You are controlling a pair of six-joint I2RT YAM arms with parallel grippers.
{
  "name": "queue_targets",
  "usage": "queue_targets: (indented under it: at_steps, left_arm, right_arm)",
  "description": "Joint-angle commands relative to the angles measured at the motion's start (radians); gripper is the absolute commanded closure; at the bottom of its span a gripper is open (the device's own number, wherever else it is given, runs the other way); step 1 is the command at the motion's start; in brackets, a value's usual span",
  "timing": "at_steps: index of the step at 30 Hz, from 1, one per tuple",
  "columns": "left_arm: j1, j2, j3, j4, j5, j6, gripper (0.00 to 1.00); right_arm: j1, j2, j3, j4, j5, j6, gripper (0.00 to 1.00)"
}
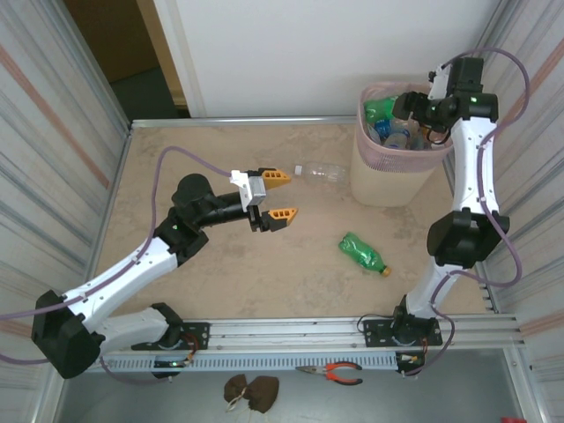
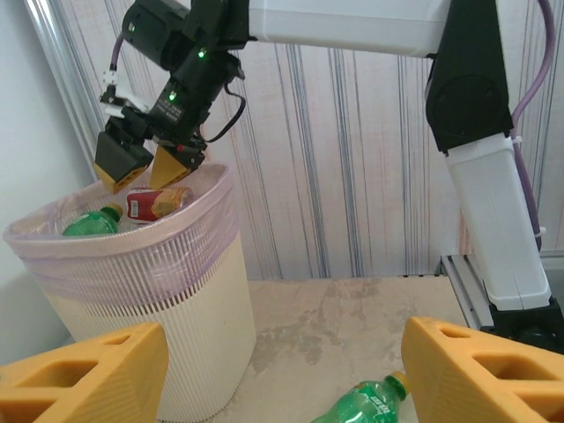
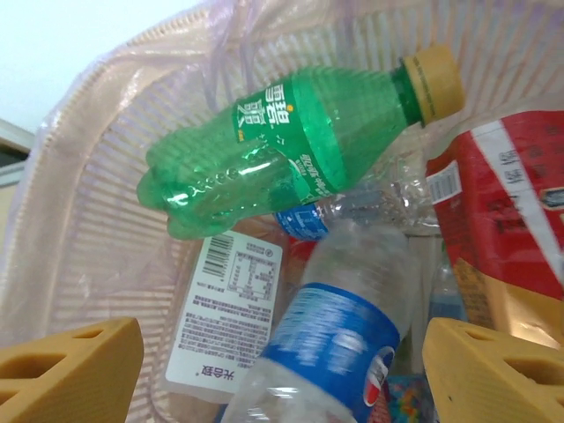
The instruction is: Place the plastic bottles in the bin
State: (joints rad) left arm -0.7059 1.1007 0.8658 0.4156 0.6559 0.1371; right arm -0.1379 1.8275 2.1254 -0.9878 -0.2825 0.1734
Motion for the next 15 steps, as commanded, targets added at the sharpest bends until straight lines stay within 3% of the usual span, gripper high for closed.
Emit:
queue_targets:
  at_steps: [1, 9, 15]
  left_arm:
    - [0.011, -0.023, -0.015, 0.012, -0.013, 0.004, 0.29]
    - [0.011, -0.005, -0.001, -0.036, -0.065, 0.005, 0.29]
    - [0.017, 0.051, 0.087, -0.258, -0.124, 0.064, 0.31]
  right_arm:
    - [0.021, -0.084, 0.031, 0.024, 0.048, -0.013, 0.22]
    - [0.088, -0.104, 0.019, 0.009, 0.026, -0.032, 0.35]
    - [0.138, -0.163, -0.037, 0.024, 0.031, -0.032, 0.35]
